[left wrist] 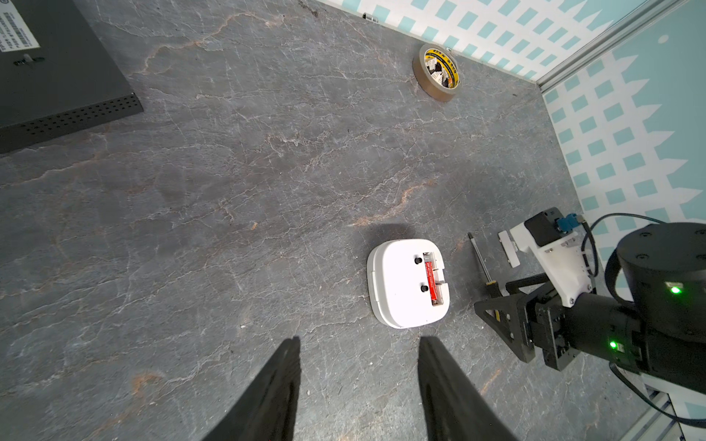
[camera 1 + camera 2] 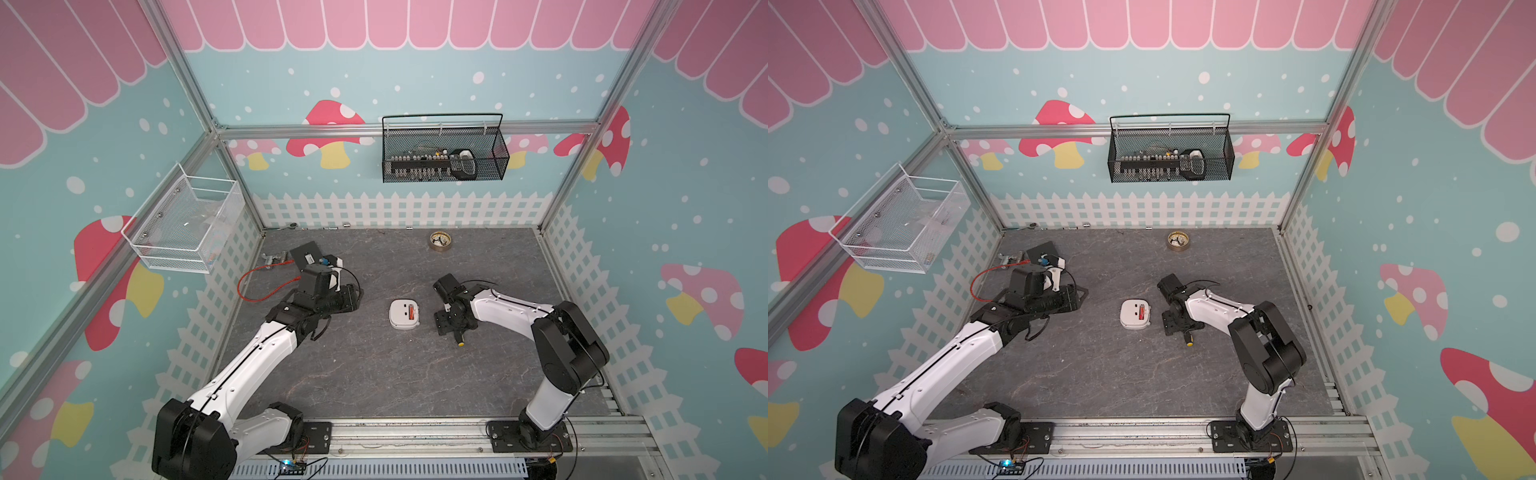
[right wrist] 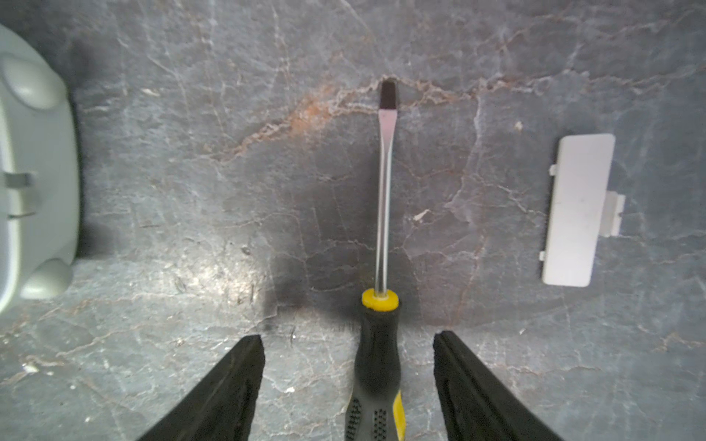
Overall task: Remove the battery from the alarm
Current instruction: Pick up the screwdriver from the center of the board.
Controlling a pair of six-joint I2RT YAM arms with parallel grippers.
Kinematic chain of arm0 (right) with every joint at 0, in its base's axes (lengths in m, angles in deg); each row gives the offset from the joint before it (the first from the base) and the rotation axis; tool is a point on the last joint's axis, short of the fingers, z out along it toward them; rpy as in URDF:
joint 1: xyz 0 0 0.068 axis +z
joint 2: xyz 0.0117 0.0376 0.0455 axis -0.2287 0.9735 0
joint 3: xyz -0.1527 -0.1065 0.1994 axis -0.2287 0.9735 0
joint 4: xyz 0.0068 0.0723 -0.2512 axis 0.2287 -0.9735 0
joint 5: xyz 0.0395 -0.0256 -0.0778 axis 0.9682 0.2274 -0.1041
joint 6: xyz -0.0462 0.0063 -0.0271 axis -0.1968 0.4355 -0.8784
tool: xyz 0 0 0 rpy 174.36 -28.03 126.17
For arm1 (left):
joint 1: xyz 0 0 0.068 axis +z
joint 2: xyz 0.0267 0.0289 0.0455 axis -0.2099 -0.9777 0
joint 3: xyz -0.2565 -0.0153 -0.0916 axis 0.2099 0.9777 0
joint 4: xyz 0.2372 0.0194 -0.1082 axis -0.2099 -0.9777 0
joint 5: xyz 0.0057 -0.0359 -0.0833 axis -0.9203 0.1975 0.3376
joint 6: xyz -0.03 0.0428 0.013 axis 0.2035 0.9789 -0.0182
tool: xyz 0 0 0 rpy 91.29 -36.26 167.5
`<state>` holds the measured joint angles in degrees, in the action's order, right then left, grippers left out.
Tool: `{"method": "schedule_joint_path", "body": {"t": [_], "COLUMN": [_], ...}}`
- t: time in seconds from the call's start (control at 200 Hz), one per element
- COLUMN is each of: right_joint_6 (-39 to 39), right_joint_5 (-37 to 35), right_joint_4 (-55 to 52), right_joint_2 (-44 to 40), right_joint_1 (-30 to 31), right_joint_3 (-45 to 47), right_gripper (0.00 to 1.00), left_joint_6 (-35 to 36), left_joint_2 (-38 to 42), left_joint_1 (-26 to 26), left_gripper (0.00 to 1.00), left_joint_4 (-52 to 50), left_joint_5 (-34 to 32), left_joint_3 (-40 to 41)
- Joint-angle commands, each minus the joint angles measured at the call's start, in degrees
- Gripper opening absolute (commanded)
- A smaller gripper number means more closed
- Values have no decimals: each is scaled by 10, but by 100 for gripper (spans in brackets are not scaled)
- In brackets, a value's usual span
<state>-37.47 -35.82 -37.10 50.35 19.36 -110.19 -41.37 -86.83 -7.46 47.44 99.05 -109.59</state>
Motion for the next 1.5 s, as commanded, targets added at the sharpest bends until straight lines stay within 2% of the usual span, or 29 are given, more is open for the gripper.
{"method": "schedule_joint_path", "body": {"t": [0.0, 0.295, 0.455, 0.701, 0.966, 1.111, 1.226, 1.496], "right_joint_6": [-6, -6, -7, -10, -10, -11, -11, -12], "right_joint_5": [6, 12, 16, 17, 22, 23, 24, 27], "right_joint_4": [0, 4, 7, 8, 8, 8, 8, 7], "right_joint_2": [-2, -12, -11, -12, -15, -17, -15, -32], "right_joint_1": [-4, -6, -11, -17, -18, -20, -21, -21], "right_joint_3": [13, 34, 38, 36, 41, 42, 41, 40], "right_gripper": [75, 74, 66, 61, 37, 31, 29, 10], "left_joint_6": [8, 7, 7, 8, 8, 8, 8, 7], "left_joint_2": [-4, -6, -6, -9, -11, -12, -12, -11], "left_joint_1": [2, 2, 2, 2, 2, 2, 2, 1], "left_gripper": [53, 53, 53, 53, 53, 53, 53, 53], "left_joint_4": [7, 8, 7, 8, 8, 9, 9, 9], "left_joint_5": [6, 7, 6, 10, 12, 13, 13, 13], "left_joint_3": [3, 3, 4, 2, 2, 1, 1, 2]}}
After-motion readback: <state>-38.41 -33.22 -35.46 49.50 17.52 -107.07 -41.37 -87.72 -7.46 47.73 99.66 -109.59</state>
